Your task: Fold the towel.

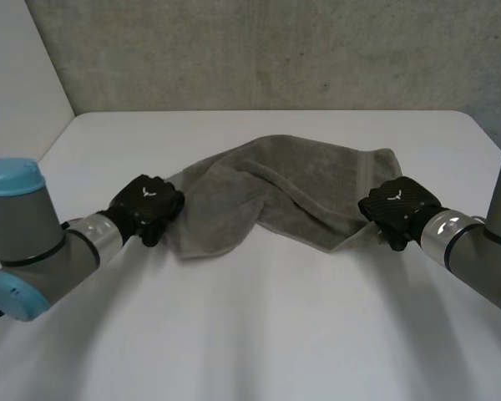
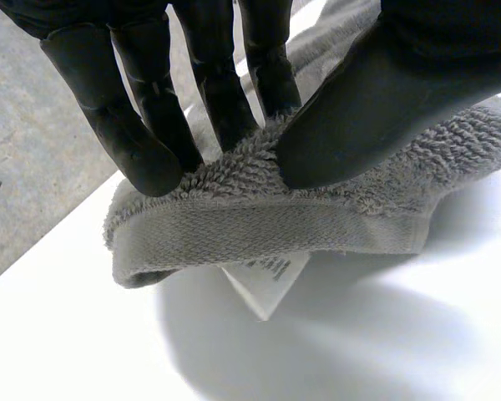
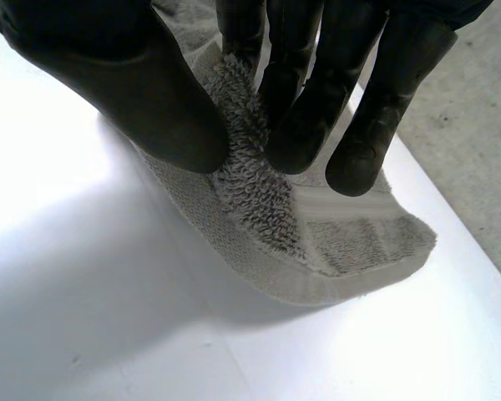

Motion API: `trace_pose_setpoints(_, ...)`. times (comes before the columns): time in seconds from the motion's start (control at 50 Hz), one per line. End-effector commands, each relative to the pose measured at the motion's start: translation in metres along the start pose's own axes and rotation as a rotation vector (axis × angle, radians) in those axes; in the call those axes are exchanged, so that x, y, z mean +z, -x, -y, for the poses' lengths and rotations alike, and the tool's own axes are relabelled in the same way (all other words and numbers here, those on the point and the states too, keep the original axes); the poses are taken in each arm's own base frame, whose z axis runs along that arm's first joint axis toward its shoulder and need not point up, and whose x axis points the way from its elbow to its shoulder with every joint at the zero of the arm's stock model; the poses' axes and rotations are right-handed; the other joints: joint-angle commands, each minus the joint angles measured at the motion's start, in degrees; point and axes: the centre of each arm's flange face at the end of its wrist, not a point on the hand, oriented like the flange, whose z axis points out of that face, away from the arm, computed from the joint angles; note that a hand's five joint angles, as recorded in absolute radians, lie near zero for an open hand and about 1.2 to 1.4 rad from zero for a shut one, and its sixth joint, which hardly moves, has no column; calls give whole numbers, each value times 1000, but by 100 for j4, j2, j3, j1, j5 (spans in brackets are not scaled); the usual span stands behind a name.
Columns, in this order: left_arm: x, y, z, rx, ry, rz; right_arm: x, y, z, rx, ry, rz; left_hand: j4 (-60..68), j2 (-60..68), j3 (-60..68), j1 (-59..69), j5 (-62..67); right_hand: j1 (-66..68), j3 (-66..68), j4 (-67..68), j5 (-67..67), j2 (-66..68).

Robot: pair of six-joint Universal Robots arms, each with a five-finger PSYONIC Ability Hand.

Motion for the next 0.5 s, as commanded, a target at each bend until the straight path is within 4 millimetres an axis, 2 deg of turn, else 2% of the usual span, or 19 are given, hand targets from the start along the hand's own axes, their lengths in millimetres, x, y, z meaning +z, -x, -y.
trace_pose_setpoints(0.02, -13, 18, -1, -8, 10, 52, -11, -9, 2, 13, -35, -65, -1053, -1264, -1182, -862, -2199, 399, 332, 341, 370, 520)
trace_pose_setpoints(0.04, -13, 18, -2, -12, 14, 54, -13, -11, 3, 27, -43, -79, -1053, -1264, -1182, -862, -2199, 399, 332, 341, 370, 520)
trace_pose_setpoints(0.06, -14, 17, -3, -14, 17, 51, -13, -11, 1, 46, -45, -81, -1867, -2077, -1996, -1676, -3013, 399, 332, 341, 370, 520)
trace_pose_setpoints(0.08, -14, 17, -3, -14, 17, 51, -13, -11, 1, 46, -45, -81, -1875, -2086, -2004, -1684, -3021, 399, 332, 341, 370, 520)
trace_pose_setpoints(0.1, -15, 13, -3, -16, 20, 42, -12, -10, 0, 67, -44, -80, -3940, -4151, -4069, -3749, -5086, 399, 332, 341, 370, 520)
trace_pose_setpoints(0.12, -17, 7, -5, -17, 27, 32, -12, -9, -2, 89, -44, -78, -5177, -5387, -5305, -4985, -6322, 399, 332, 341, 370, 520)
trace_pose_setpoints(0.14, -17, 7, -5, -17, 27, 31, -12, -9, -2, 89, -44, -78, -5189, -5399, -5318, -4998, -6335, 399, 332, 341, 370, 520)
trace_pose_setpoints(0.18, -18, -1, -8, -12, 26, 18, -11, -8, -4, 126, -48, -79, -6162, -6372, -6291, -5971, -7308, 399, 332, 341, 370, 520)
trace_pose_setpoints(0.2, -18, -1, -8, -12, 26, 18, -11, -8, -4, 127, -48, -79, -6165, -6375, -6293, -5973, -7310, 399, 332, 341, 370, 520)
trace_pose_setpoints(0.24, -21, -17, -8, 6, 14, -13, -11, -8, -4, 131, -47, -80, -6182, -6392, -6310, -5990, -7327, 399, 332, 341, 370, 520)
trace_pose_setpoints(0.34, -27, -34, -10, 37, -8, -33, -11, -7, -5, 134, -46, -77, -6182, -6392, -6310, -5990, -7327, 399, 332, 341, 370, 520)
trace_pose_setpoints(0.5, -35, -39, -7, 126, -35, -11, -11, -4, -6, 131, -46, -72, -6131, -6342, -6260, -5940, -7277, 399, 332, 341, 370, 520)
